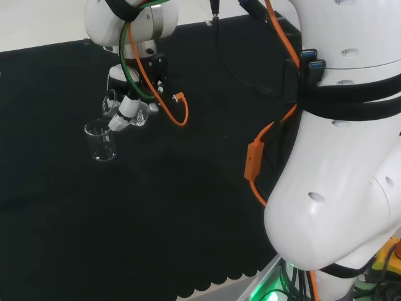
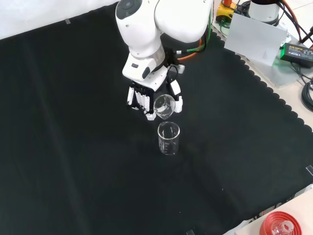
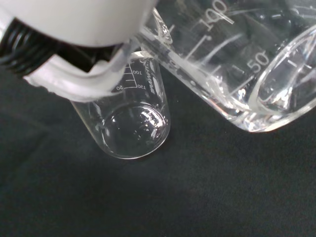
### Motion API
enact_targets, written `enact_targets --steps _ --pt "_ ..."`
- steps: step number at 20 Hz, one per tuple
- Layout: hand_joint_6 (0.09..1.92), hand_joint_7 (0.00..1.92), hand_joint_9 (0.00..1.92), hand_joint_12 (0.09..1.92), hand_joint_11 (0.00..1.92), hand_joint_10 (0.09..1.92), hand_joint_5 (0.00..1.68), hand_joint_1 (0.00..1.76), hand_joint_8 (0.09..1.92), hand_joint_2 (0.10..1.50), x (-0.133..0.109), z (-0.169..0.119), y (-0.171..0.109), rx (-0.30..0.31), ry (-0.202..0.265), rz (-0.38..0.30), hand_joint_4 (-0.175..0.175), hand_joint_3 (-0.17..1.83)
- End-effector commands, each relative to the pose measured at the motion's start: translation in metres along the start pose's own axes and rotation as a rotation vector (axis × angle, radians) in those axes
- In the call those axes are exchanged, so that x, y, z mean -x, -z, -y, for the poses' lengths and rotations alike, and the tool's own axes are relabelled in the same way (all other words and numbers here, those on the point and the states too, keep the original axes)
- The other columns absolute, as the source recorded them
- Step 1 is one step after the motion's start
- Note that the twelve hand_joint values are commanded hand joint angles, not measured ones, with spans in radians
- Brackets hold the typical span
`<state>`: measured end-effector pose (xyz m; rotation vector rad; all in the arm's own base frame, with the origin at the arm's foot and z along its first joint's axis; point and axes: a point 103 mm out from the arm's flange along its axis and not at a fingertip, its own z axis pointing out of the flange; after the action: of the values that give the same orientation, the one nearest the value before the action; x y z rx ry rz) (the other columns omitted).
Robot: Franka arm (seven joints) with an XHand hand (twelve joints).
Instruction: Pour the water from the handheld beaker into the one on the table.
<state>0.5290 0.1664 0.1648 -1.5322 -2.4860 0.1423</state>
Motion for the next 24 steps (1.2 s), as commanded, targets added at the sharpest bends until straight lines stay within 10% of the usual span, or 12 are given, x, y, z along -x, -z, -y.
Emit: enact_targets --steps 1,24 --pt "0.23 1.58 1.31 1.16 0.71 0.29 1.46 1.32 0.09 0.69 -0.002 -0.002 -0.001 -0.013 -0.004 0.032 -0.175 0.48" --pt "0.20 1.58 1.55 0.84 1.30 0.19 1.47 1.32 0.09 0.71 -0.015 -0.012 0.000 -0.073 -0.013 0.120 -0.175 0.44"
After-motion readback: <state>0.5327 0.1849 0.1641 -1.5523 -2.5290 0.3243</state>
